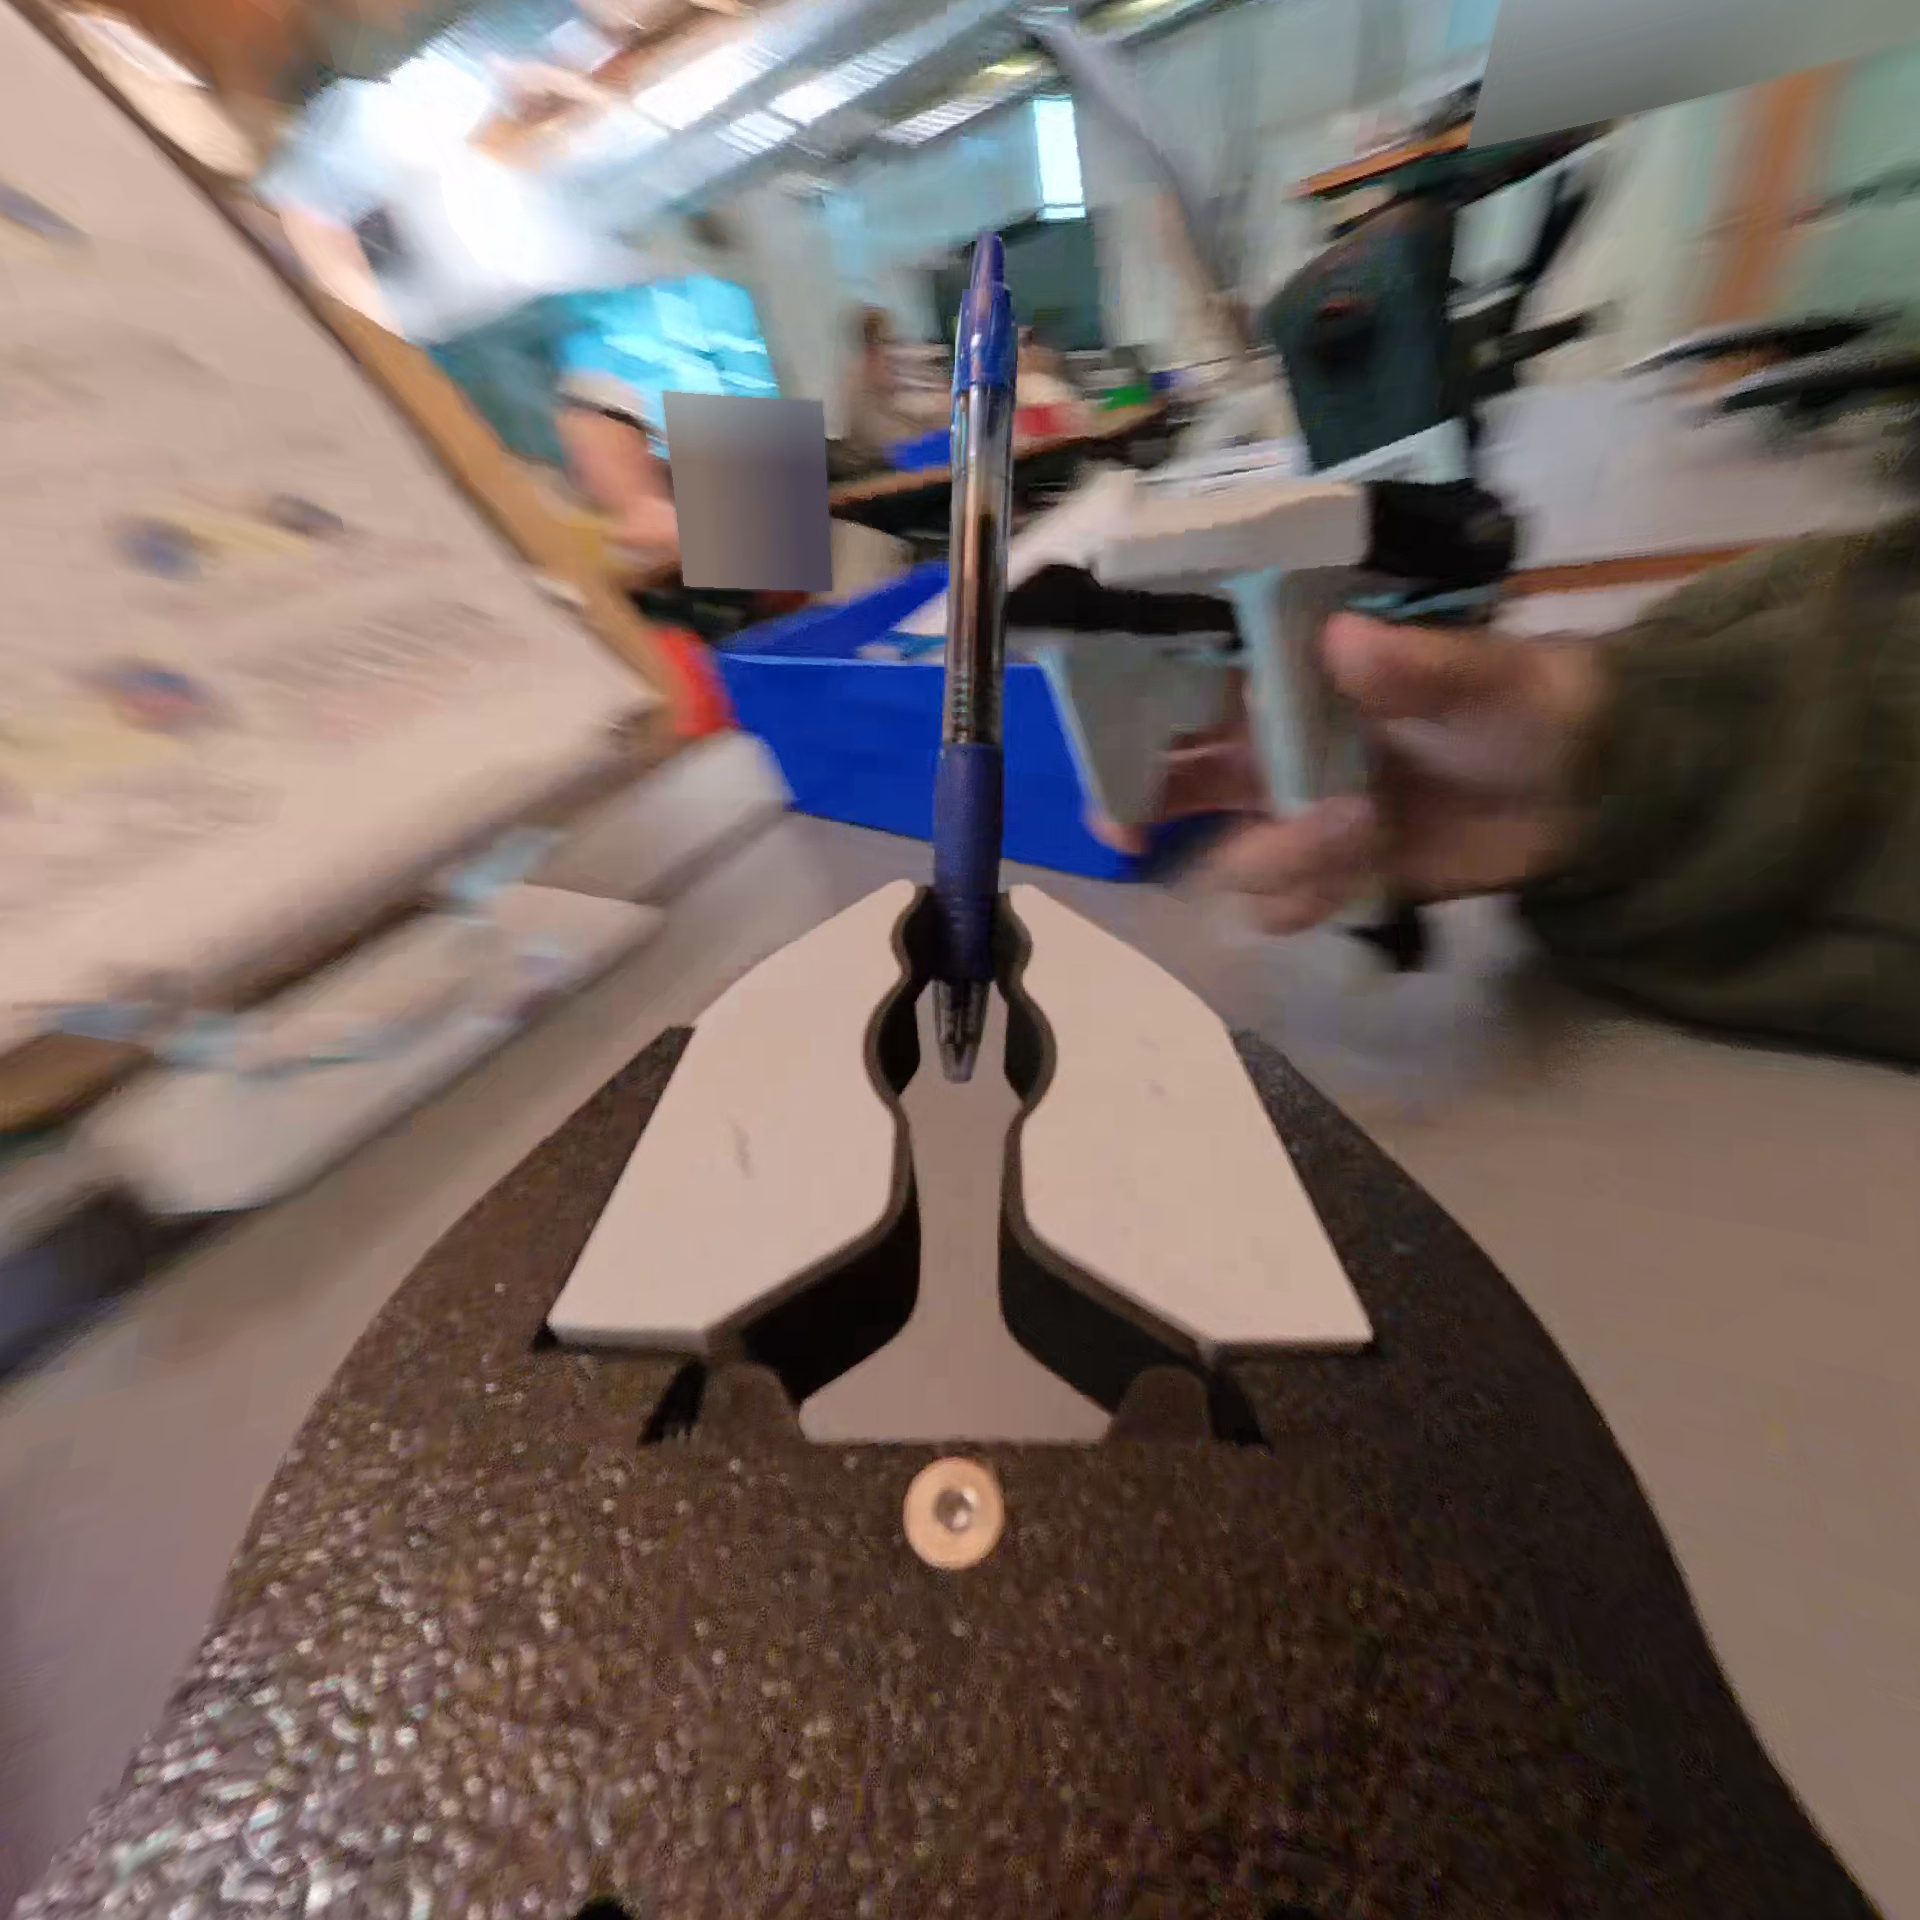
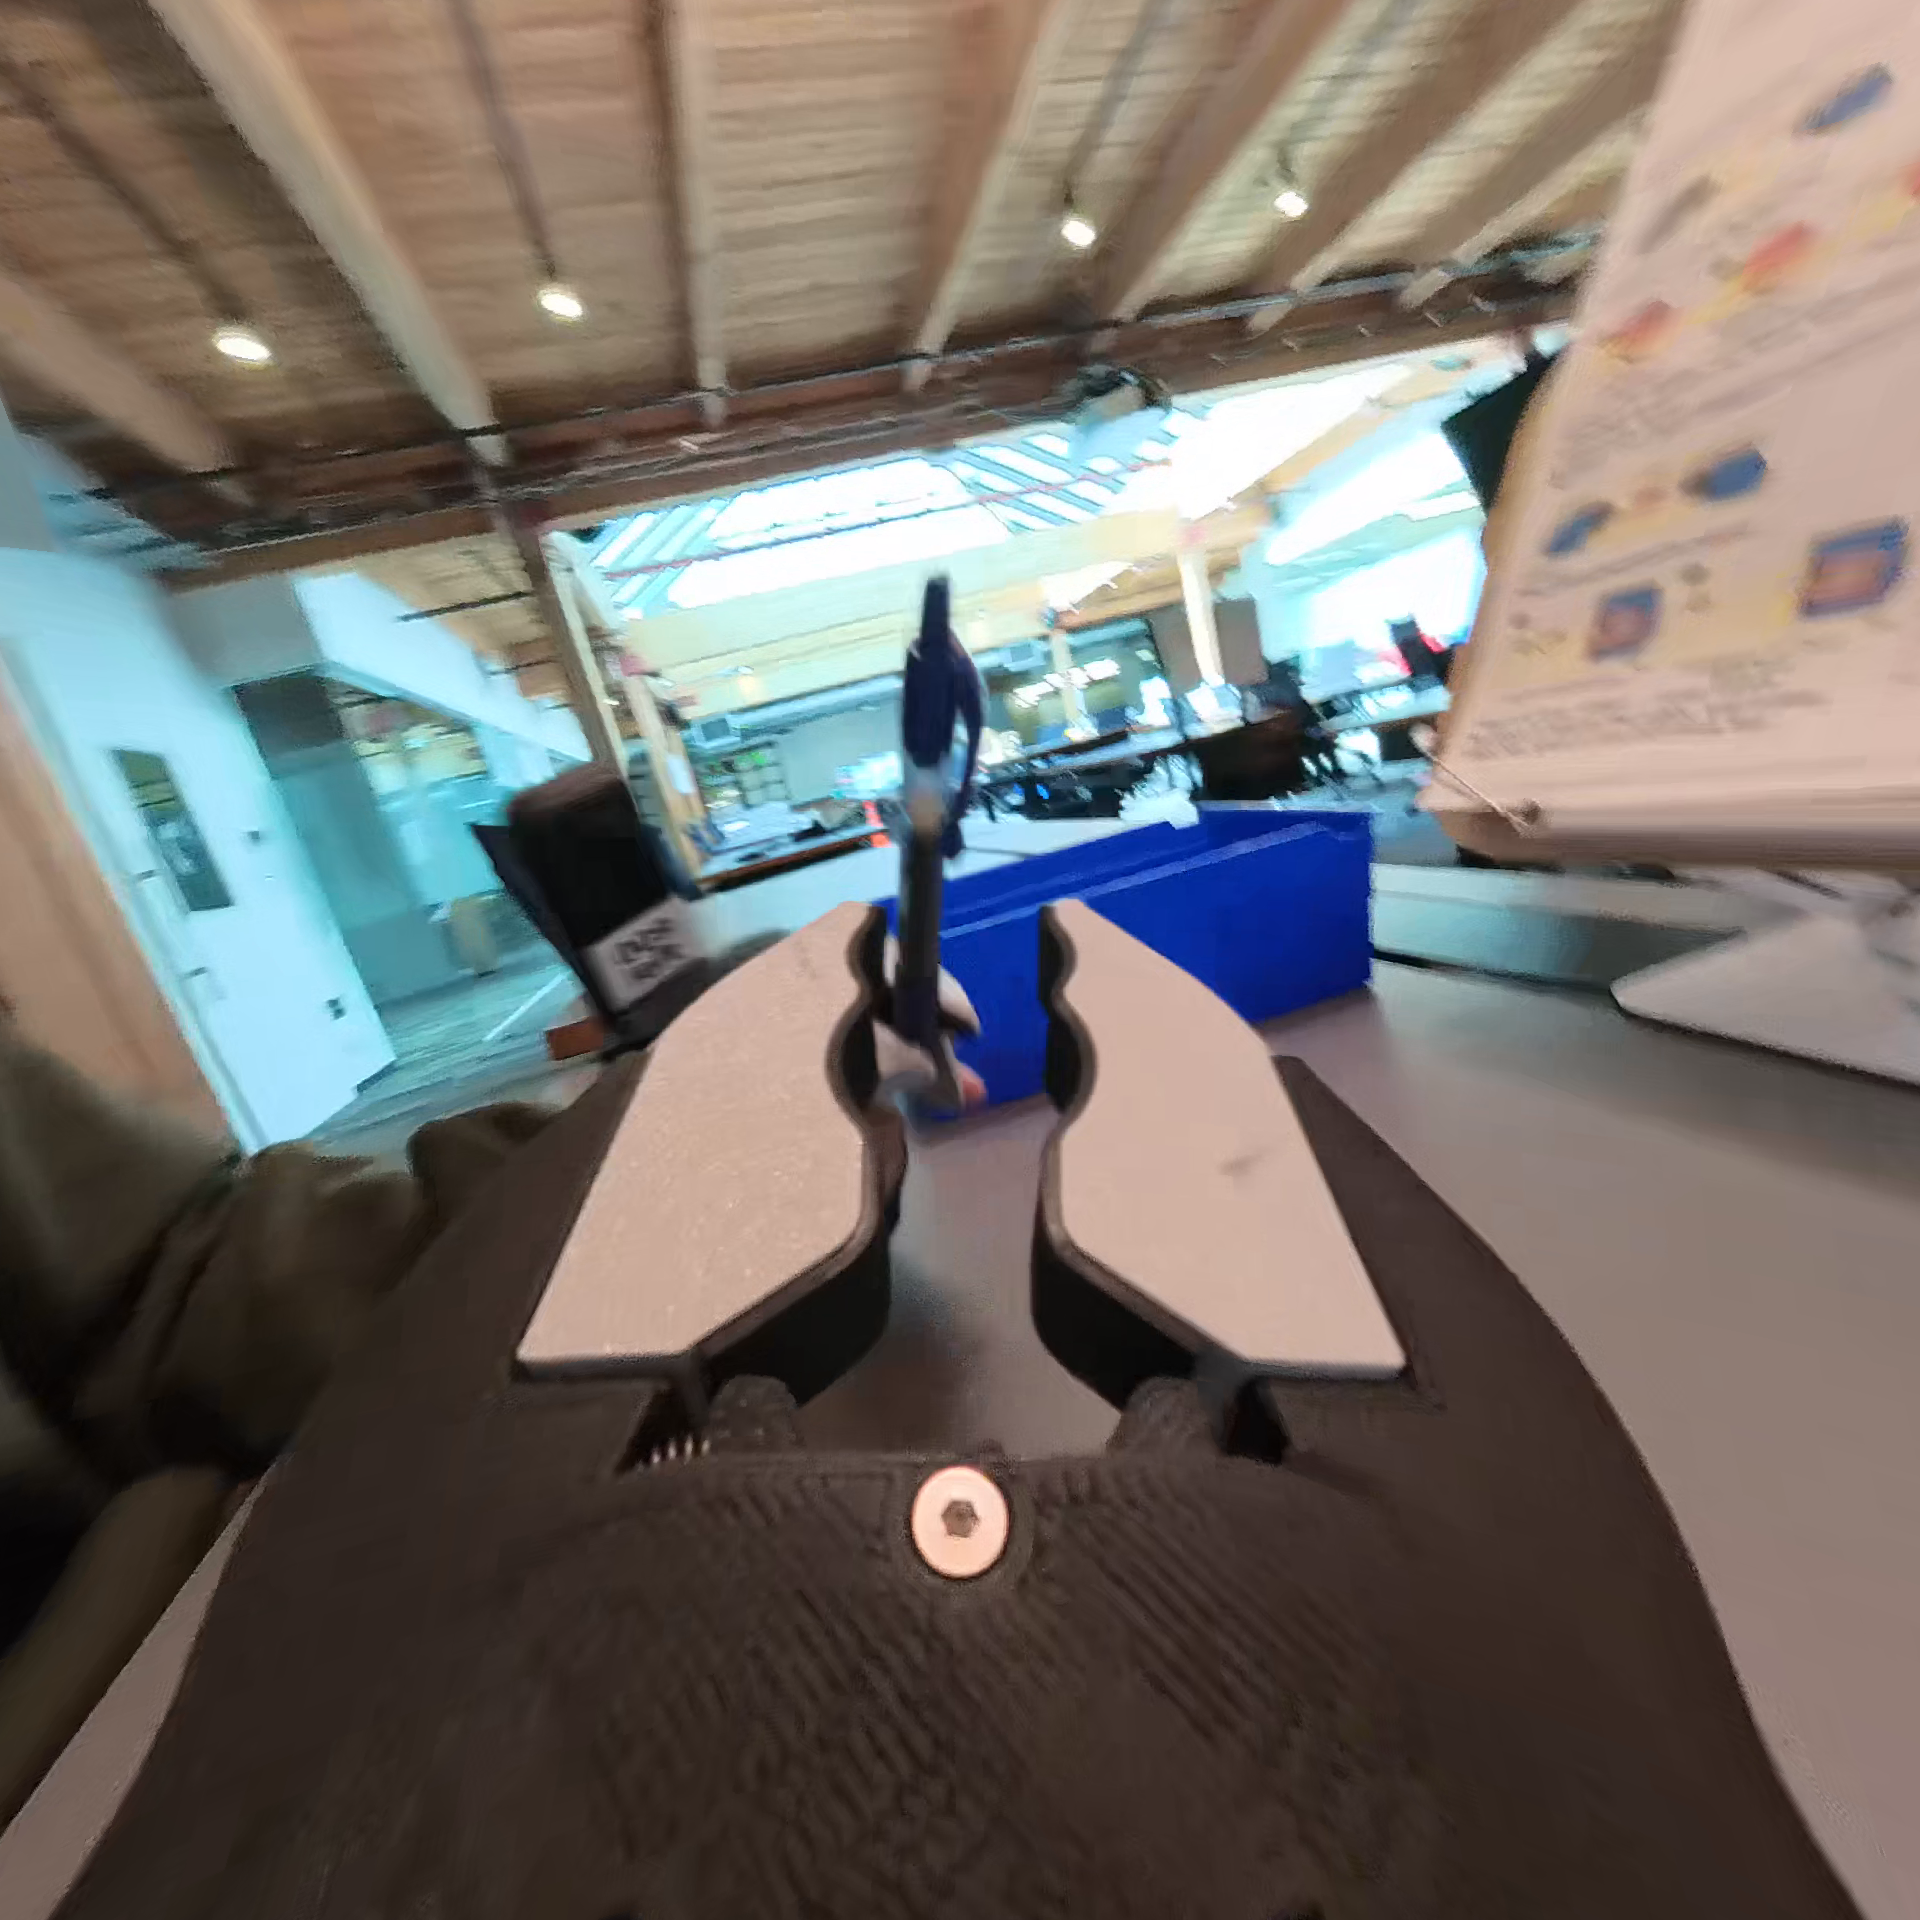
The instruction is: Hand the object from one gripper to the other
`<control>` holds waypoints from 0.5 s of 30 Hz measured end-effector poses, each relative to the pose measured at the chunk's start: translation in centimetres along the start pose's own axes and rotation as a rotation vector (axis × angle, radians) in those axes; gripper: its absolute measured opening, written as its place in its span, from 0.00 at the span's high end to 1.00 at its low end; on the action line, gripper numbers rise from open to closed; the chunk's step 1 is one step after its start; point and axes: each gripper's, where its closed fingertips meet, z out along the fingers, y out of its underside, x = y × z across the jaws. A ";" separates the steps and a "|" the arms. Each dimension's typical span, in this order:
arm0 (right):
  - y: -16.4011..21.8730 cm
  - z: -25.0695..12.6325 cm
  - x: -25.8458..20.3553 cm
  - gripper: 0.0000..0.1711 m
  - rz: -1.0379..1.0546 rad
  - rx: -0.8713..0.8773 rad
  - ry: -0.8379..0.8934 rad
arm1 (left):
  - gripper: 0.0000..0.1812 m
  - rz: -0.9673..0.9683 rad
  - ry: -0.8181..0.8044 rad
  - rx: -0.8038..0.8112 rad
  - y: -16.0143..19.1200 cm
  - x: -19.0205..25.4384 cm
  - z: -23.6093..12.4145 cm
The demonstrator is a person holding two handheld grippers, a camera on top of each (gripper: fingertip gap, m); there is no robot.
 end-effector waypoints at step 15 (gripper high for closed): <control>2.2 2.7 -0.3 0.96 0.156 0.044 0.098 | 0.94 1.122 -0.670 -0.254 -2.4 -2.7 -0.6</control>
